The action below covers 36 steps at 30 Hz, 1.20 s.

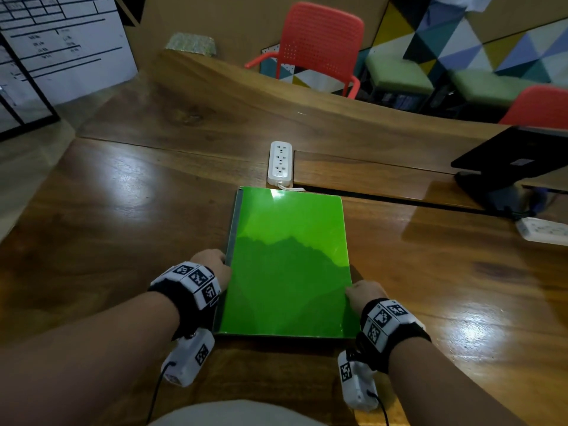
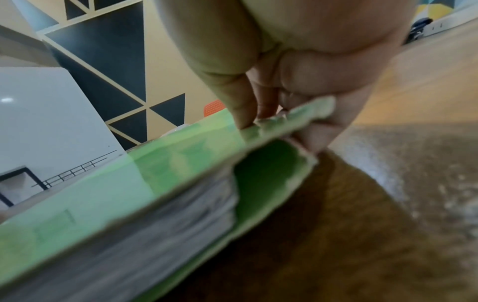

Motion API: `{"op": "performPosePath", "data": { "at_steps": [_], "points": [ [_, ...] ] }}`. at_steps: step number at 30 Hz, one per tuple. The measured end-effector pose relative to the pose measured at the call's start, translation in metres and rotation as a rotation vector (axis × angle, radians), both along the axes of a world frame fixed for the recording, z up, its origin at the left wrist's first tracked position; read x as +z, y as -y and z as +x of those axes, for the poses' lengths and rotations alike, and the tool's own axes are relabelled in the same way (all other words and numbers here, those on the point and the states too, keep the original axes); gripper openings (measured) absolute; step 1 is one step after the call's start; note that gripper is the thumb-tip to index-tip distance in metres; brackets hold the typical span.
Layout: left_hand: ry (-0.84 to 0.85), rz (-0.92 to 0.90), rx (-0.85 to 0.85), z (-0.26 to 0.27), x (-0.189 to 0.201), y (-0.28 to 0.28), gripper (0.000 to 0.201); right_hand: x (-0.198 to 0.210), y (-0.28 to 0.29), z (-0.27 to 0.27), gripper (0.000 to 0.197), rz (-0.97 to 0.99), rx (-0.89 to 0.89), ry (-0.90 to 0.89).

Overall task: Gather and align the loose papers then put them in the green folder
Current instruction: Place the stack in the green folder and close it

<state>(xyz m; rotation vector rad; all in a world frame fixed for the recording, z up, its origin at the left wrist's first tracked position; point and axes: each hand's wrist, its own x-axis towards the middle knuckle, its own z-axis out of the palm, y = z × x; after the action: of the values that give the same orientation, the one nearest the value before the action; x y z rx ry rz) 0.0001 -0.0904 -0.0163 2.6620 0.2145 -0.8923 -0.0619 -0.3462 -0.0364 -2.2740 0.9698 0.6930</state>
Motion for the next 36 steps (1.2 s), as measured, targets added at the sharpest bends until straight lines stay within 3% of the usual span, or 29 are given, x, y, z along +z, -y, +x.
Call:
{"op": "performPosePath", "data": {
  "at_steps": [3,7,13,17,20,23,26,31,36],
  "points": [
    [0.073,-0.070,0.071,-0.004,-0.003,-0.006,0.031,-0.002,0.002,-0.002,0.028,-0.003,0.000,0.001],
    [0.107,-0.247,0.229,-0.002,-0.008,-0.010,0.010,-0.007,0.004,-0.008,0.029,0.033,-0.081,0.063],
    [0.163,-0.427,0.272,0.016,-0.006,-0.007,0.021,-0.003,0.006,-0.005,0.033,0.038,-0.115,0.143],
    [0.204,-0.405,0.275,0.030,-0.008,-0.009,0.022,-0.001,0.003,0.009,0.027,0.069,-0.111,0.158],
    [0.148,-0.350,0.272,0.034,-0.012,-0.023,0.020,-0.006,-0.007,0.012,0.011,0.117,-0.108,0.148],
    [0.084,-0.260,0.270,0.031,-0.016,-0.050,0.020,-0.009,-0.027,0.013,0.008,0.136,0.000,0.118],
    [0.036,-0.184,0.276,0.028,-0.012,-0.079,0.020,-0.005,-0.052,0.020,0.007,0.180,0.082,0.108],
    [0.122,-0.155,0.415,0.051,-0.007,-0.126,0.011,-0.006,-0.099,0.059,0.015,0.213,0.181,0.076],
    [0.141,-0.100,0.459,0.086,-0.004,-0.154,0.019,-0.007,-0.134,0.107,0.026,0.189,0.215,0.050]
  ]
}}
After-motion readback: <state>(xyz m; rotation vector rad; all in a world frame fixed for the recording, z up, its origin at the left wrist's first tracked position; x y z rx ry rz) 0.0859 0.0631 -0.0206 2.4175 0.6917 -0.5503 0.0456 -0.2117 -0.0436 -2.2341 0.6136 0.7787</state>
